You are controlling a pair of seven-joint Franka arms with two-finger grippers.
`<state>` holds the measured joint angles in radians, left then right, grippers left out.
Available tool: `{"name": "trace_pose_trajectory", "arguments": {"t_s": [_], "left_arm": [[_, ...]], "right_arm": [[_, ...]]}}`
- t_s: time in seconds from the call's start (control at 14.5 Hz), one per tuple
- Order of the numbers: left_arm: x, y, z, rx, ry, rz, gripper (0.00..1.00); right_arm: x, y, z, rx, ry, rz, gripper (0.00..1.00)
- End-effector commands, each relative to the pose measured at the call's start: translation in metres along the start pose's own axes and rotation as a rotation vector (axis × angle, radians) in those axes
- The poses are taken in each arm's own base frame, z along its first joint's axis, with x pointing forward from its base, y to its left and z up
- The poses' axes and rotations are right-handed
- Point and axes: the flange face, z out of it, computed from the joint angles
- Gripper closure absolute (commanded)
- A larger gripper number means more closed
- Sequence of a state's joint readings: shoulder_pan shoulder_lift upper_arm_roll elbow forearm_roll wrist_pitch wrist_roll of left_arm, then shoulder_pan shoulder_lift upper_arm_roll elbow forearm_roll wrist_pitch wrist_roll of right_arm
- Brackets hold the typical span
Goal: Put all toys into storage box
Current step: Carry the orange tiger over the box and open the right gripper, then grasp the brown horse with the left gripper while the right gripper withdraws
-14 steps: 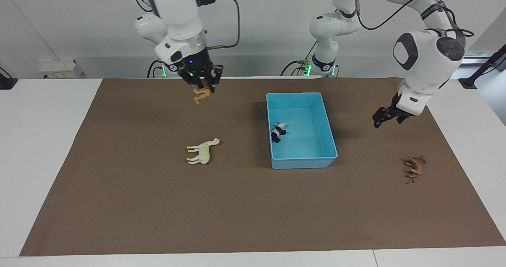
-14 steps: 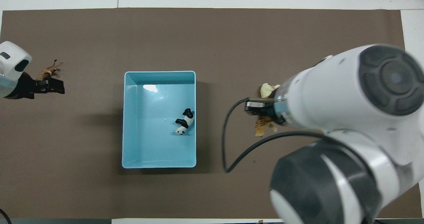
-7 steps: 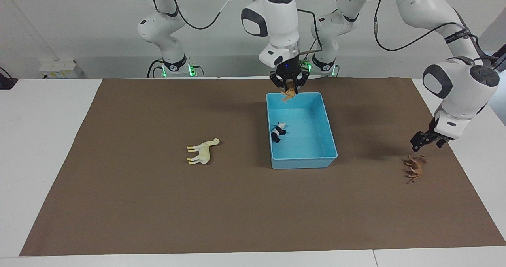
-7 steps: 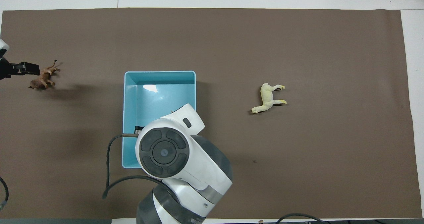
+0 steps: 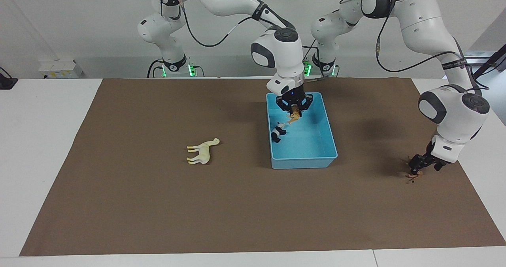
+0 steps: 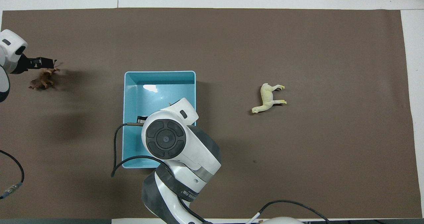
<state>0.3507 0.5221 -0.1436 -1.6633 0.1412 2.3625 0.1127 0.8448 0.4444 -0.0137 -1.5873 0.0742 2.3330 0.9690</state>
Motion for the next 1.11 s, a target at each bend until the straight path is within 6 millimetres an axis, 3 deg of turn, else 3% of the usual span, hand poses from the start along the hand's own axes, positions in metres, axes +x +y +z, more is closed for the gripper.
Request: {"name": "trace_pose_trajectory", "arguments": {"t_s": [0.0, 0.14, 0.28, 0.41, 0.55, 0.62, 0.83, 0.9, 0.97, 1.04], "left_arm": [[-0.006, 0.008, 0.003, 0.016, -0.014, 0.04, 0.0], [-0.007, 0.006, 0.004, 0.025, -0.013, 0.087, 0.0], [-0.008, 0.003, 0.011, 0.068, -0.019, 0.147, 0.0], [-0.009, 0.002, 0.02, 0.067, -0.01, 0.149, 0.0], [-0.009, 0.006, 0.02, 0.066, -0.007, 0.155, 0.0], [-0.011, 0.01, 0.025, 0.062, -0.013, 0.159, 0.0], [-0.024, 0.008, 0.035, 0.058, -0.016, 0.158, 0.0], [-0.027, 0.009, 0.038, 0.058, -0.018, 0.162, 0.05], [-0.028, 0.008, 0.038, 0.059, -0.02, 0.161, 0.17], [-0.026, 0.008, 0.036, 0.059, -0.021, 0.158, 0.44]], "right_arm": [[0.0, 0.001, 0.0, 0.012, 0.017, 0.005, 0.0], [-0.003, 0.002, -0.007, -0.037, -0.014, 0.065, 0.0], [0.011, 0.016, -0.028, -0.132, -0.055, 0.1, 0.0], [0.059, 0.055, -0.078, -0.16, -0.034, 0.172, 0.0], [0.087, 0.091, -0.103, -0.196, -0.056, 0.143, 0.0], [0.092, 0.105, -0.101, -0.23, -0.071, 0.127, 0.0], [0.119, 0.178, -0.083, -0.271, -0.098, 0.059, 0.0], [0.123, 0.201, -0.073, -0.258, -0.087, 0.035, 0.0], [0.127, 0.227, -0.063, -0.242, -0.069, 0.007, 0.0], [0.133, 0.248, -0.058, -0.231, -0.055, -0.02, 0.0]]}}
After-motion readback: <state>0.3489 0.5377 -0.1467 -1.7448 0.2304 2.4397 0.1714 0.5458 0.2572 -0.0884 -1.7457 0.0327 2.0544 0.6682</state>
